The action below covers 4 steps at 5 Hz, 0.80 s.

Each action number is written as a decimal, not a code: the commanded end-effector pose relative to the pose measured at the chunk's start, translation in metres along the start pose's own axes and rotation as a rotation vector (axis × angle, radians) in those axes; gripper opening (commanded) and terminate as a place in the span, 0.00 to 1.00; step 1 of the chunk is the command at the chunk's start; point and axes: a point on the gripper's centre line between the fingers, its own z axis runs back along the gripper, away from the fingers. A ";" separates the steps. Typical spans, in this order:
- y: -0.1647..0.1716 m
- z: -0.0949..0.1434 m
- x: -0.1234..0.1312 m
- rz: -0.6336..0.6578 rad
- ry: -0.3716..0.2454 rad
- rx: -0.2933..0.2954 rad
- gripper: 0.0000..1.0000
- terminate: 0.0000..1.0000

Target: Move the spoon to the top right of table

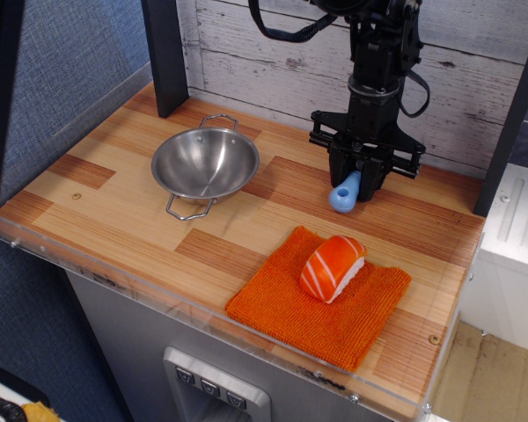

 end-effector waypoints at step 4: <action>0.011 0.057 -0.024 0.006 -0.058 -0.043 1.00 0.00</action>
